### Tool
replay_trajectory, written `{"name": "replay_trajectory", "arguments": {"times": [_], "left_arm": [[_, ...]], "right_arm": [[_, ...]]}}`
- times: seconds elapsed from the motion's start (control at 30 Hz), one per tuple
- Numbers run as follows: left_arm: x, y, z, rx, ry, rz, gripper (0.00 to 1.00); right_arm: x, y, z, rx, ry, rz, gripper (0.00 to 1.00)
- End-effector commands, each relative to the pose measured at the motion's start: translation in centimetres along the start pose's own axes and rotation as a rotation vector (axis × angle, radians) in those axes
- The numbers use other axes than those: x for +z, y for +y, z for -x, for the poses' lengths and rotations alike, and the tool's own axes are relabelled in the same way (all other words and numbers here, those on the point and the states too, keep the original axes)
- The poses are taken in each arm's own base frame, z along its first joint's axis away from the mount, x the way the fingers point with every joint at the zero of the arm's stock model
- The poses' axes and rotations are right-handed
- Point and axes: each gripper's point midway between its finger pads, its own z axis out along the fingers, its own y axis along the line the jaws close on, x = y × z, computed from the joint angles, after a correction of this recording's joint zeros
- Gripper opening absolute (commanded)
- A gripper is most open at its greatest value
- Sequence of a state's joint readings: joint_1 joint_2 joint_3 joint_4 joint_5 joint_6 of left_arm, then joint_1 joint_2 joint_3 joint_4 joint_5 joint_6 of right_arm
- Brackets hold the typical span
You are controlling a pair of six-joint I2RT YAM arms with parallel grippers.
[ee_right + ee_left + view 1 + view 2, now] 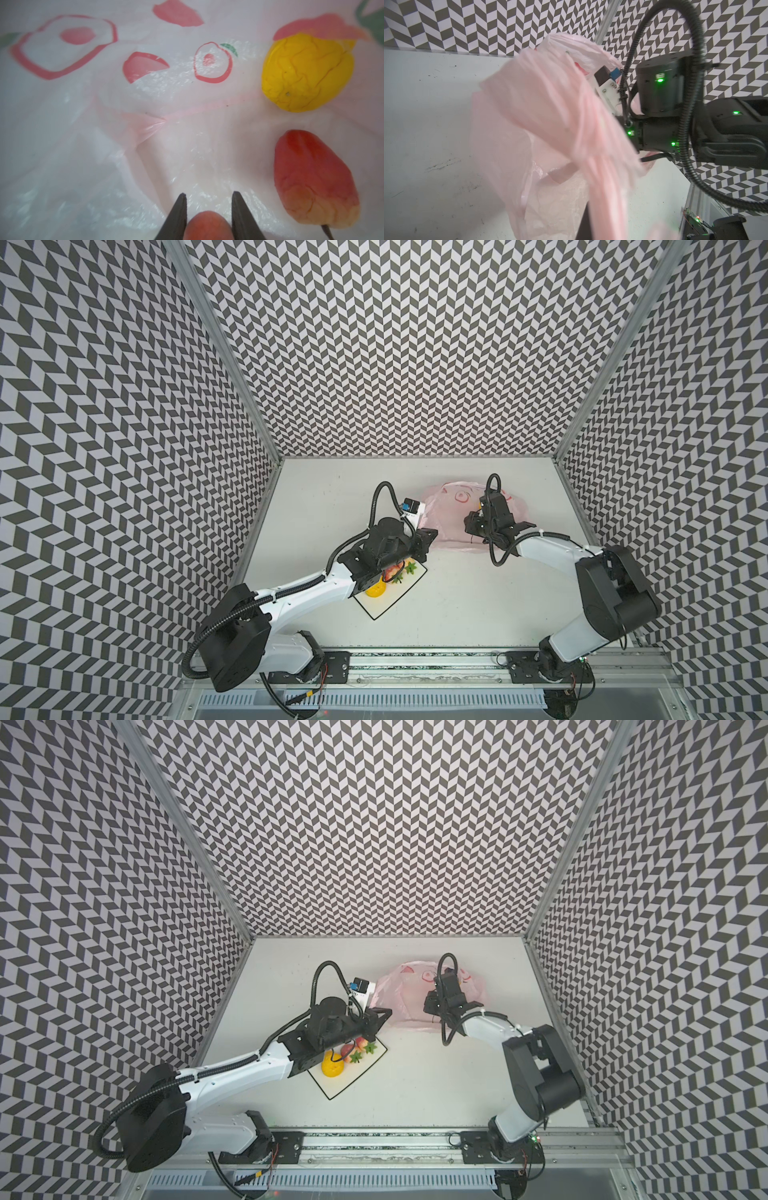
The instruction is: Take the fake fruits out of the plastic bag
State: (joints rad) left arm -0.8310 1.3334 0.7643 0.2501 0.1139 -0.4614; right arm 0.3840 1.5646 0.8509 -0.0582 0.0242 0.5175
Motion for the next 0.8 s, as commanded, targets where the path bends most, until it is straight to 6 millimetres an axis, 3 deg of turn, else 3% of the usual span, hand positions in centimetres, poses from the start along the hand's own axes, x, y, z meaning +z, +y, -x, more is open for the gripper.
{"name": "replay_trajectory", "arguments": {"times": [0.0, 0.4, 0.77], "left_arm": [[0.6, -0.2, 1.3, 0.01, -0.027, -0.02, 0.0], [2.1, 0.9, 1.5, 0.007, -0.014, -0.02, 0.0], [2.7, 4.2, 4.0, 0.0, -0.036, 0.0, 0.0]], "right_arm": [[-2.3, 2.9, 1.3, -0.055, -0.056, 0.151, 0.15], [-7.9, 7.4, 2.3, -0.187, -0.144, 0.418, 0.15], [-12.7, 11.5, 4.0, -0.351, -0.261, 0.604, 0.15]]}}
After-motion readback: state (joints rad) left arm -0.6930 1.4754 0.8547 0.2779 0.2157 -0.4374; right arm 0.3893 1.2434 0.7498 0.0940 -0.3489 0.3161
